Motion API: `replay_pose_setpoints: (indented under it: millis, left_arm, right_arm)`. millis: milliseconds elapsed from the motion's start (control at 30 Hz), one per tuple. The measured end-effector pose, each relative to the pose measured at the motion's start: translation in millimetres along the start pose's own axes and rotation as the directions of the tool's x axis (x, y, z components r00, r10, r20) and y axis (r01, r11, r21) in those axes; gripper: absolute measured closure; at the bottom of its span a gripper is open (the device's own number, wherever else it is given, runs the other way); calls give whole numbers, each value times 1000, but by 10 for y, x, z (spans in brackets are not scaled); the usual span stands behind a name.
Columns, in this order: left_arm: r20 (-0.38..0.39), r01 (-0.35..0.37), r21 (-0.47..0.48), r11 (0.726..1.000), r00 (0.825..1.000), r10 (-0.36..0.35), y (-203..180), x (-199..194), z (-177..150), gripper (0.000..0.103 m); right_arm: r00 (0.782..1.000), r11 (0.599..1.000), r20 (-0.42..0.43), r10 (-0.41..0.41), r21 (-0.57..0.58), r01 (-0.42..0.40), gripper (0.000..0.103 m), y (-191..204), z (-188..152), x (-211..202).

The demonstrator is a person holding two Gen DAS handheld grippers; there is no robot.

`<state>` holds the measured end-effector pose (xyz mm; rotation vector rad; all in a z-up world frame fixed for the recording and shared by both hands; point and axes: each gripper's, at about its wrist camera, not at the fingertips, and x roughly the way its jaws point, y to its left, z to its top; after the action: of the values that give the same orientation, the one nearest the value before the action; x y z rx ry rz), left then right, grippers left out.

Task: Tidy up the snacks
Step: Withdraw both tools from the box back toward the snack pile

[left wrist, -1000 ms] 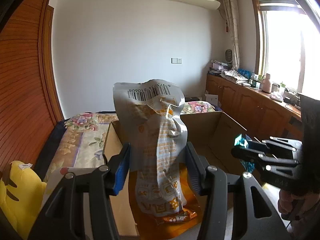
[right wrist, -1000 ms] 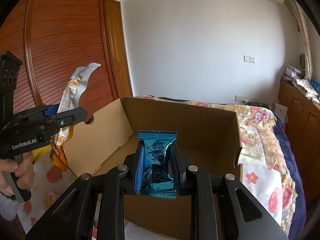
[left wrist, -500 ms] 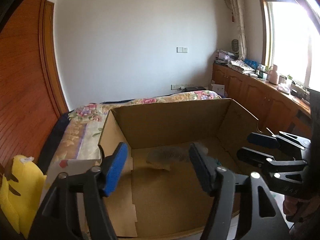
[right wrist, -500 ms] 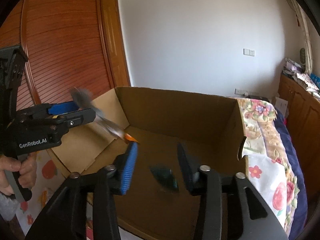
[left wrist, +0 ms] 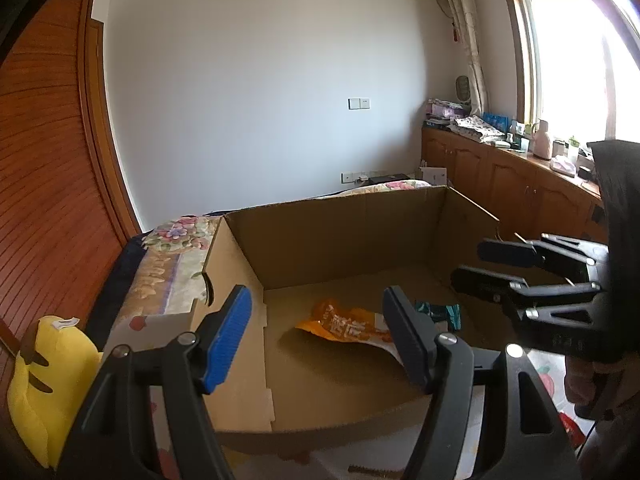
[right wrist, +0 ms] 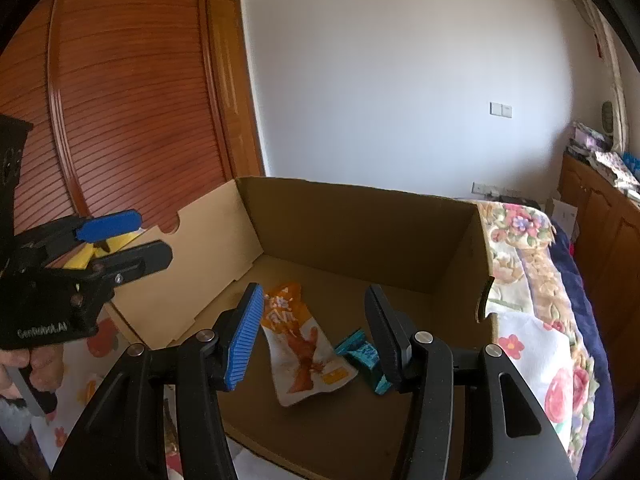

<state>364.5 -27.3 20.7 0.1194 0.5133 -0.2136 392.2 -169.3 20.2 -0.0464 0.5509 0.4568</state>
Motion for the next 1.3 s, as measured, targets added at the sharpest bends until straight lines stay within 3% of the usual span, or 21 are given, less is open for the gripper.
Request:
replay_pose_setpoints:
  millis: [300,667,867,1300]
  left_arm:
    - [5,9,-8,1000,1000,-9,35,-267,-105,34]
    - [19,13,-46,999,1000,-12,142,-727,-355,34]
    - [-16,13,-64,998,1000,-14,171,-830,-675,33]
    - [-113,0,-93,996,994,-11,144,-793,-1351,33]
  right_arm:
    - [999,999,17,-35,-20,35,49,146,95,-226]
    - [999,996,6,-49,-73,50,48,460,75,-808]
    - [998,996,-36,-45,-83,42,48,576,-179,-1027]
    - [981,998,-185,-57,-40,51,47,554,-945,-1003]
